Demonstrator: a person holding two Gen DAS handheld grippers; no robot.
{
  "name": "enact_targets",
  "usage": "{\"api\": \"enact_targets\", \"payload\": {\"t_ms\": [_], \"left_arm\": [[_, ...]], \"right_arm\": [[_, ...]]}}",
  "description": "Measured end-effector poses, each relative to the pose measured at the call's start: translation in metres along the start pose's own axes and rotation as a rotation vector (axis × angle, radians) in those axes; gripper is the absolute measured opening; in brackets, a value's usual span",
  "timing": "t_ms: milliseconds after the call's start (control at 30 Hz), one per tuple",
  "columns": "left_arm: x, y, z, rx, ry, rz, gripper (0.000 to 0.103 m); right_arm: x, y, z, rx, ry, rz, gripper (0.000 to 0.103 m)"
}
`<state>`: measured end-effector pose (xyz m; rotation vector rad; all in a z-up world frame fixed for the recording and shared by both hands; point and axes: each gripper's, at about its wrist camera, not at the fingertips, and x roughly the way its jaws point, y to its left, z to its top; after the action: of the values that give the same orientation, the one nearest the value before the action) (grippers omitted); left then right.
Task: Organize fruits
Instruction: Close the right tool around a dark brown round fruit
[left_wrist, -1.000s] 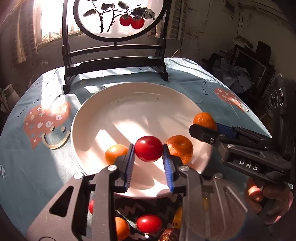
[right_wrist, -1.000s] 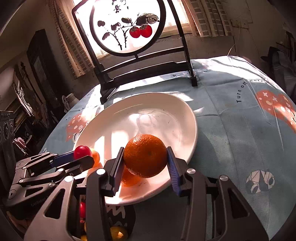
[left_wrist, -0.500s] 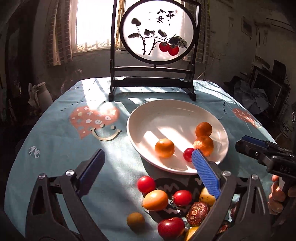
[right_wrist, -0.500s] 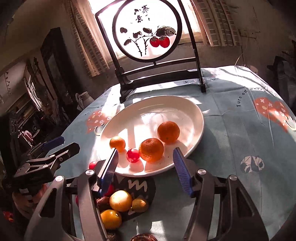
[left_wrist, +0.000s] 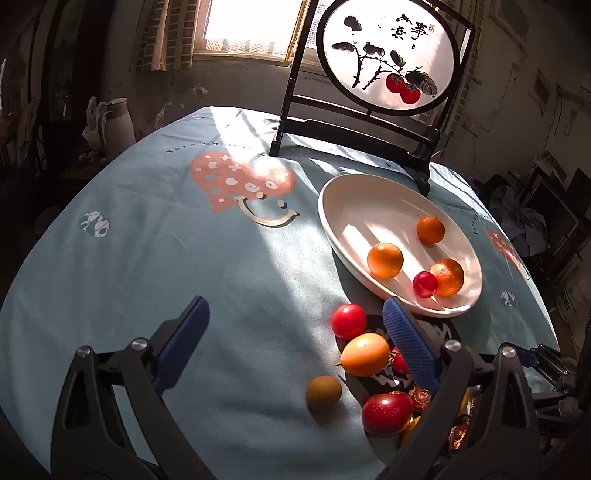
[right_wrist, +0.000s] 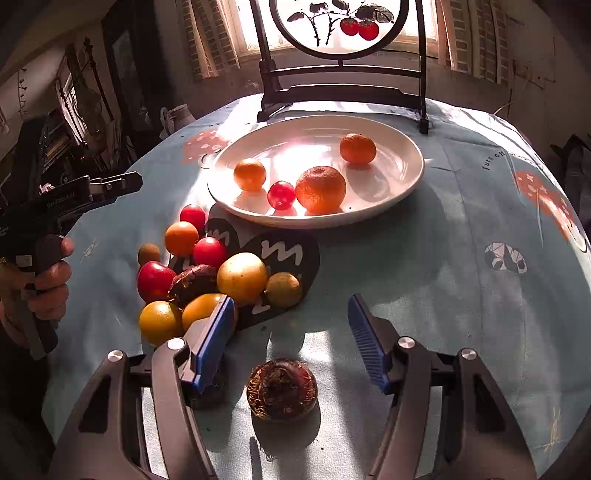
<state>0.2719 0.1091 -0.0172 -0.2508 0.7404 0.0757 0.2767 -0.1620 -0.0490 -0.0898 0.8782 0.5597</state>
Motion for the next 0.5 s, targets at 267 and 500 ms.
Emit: {"api": "enact_targets", "payload": {"t_ms": [267,500], "left_arm": [[0.005,-0.003,-0.004,0.030,0.018,0.034,0.097],[0.005,0.001,-0.002,0.019,0.017,0.040,0.097]], "right_arm": [[-0.003,0.003,-0.018,-0.075,0.050,-0.041,0.065],[0.000,0.004,-0.028,-0.095,0.080,-0.049,0.065]]}}
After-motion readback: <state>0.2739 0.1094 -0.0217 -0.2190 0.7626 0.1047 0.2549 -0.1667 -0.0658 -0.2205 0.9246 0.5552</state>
